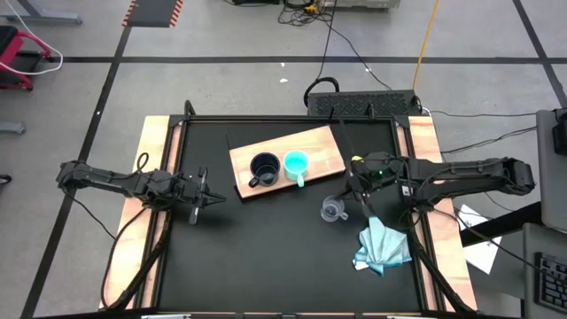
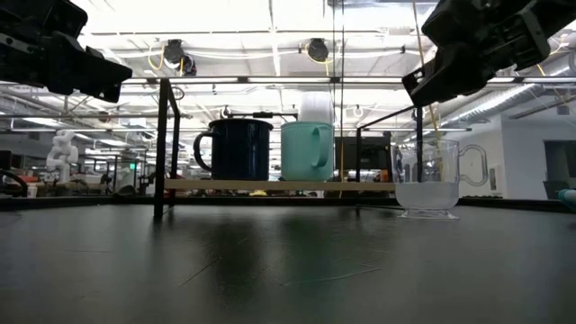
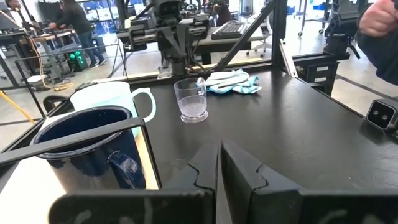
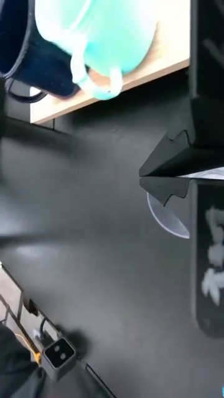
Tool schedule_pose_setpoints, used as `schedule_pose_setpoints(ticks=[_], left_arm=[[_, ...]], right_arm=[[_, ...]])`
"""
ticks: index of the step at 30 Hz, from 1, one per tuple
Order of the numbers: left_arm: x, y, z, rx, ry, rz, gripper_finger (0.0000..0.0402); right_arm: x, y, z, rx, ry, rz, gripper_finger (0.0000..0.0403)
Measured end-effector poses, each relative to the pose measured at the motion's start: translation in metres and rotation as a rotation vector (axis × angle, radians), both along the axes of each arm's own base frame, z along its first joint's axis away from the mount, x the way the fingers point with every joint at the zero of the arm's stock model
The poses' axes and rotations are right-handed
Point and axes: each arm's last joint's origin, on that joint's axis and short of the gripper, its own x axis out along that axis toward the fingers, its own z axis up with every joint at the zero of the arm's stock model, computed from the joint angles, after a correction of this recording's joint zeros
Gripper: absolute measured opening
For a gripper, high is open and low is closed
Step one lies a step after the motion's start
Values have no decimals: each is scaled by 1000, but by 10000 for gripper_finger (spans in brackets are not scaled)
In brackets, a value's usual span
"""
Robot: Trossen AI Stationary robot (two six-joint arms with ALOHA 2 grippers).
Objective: Stack small to large cups/mugs on shelf
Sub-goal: Put the transparent cup on the shelf
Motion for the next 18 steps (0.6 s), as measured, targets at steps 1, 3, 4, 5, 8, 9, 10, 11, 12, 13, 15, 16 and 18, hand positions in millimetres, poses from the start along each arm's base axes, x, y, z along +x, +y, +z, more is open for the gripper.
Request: schedule_pose_setpoints(ticks=[1,3,4,5,8,9,10,11,12,13,15,16,18], left_arm=[[0,0,0,0,0,0,24],[0,0,0,-1,0,0,24],[0,0,0,-1,0,0,24],[0,0,0,-1,1,0,24],[0,0,0,-2,1,0,24],[0,0,0,-2,1,0,24],[0,0,0,-2,1,0,24],[0,0,0,-2,1,0,24],[0,0,0,-1,1,0,24],[0,0,0,0,0,0,24],[0,0,0,1,0,0,24],[0,0,0,1,0,-1,24],[0,0,0,1,0,0,24]], right_arm=[[0,1,1,-7,-7,10,0],[-2,4,2,-15,-23,23,0],[-3,4,3,-18,-33,25,0],[-5,4,2,-18,-37,23,0],[-9,4,-3,-15,-30,14,0],[-11,4,-5,-17,-27,16,0],[-12,4,-7,-24,-29,19,0],[-14,5,-10,-32,-33,24,0],[-16,5,-13,-36,-50,25,0],[-17,5,-15,-40,-75,24,0],[-18,5,-19,-36,-138,16,0],[-19,5,-21,-31,-158,12,0],[-20,5,-23,-16,-174,2,0]])
